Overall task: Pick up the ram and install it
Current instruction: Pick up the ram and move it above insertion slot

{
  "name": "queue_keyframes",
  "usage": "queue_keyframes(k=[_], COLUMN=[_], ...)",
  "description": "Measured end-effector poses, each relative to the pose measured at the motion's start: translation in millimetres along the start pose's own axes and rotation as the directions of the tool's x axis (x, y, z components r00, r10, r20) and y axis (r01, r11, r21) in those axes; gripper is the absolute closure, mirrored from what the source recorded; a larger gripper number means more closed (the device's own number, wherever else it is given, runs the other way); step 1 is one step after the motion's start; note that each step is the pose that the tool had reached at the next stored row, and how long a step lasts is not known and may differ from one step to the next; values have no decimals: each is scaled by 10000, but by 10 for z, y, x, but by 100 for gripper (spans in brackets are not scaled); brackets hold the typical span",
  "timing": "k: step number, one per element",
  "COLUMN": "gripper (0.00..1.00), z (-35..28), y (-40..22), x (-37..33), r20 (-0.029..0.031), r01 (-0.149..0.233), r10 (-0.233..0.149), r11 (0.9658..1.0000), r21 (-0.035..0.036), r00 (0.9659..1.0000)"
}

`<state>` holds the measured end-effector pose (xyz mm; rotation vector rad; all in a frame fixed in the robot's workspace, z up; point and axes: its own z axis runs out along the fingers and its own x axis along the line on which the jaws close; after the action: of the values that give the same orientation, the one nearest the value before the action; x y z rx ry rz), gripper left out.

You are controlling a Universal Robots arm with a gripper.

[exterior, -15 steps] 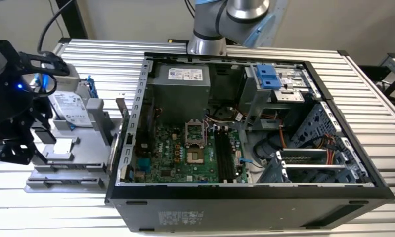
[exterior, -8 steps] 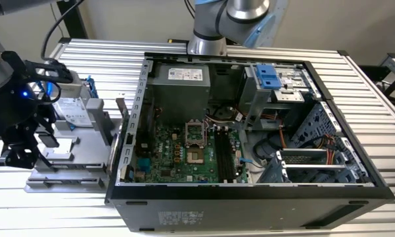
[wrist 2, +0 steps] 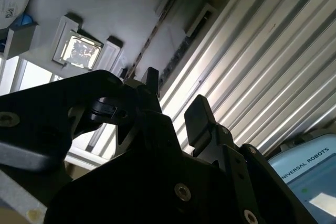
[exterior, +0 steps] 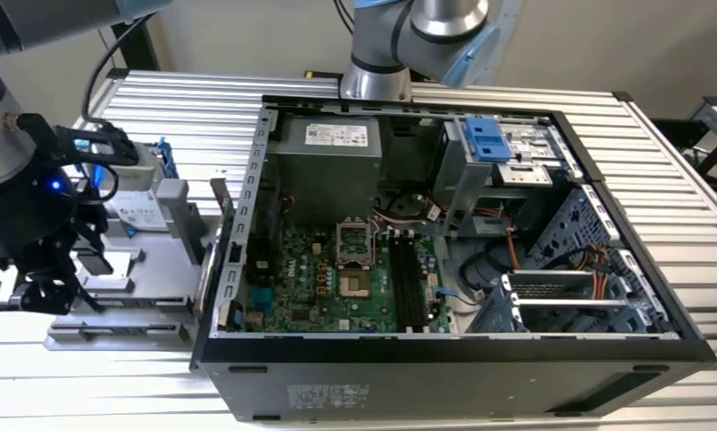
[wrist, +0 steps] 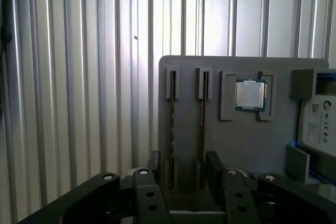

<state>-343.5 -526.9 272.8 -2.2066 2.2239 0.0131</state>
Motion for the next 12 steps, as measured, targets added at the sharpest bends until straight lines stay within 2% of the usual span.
queue_keyframes(k=[12], gripper=[0], z=[214], y=[0], x=[3], r20=[-1], r01=[-126], r10=[126], r11=[9999], r21=[-11], r00=[9999])
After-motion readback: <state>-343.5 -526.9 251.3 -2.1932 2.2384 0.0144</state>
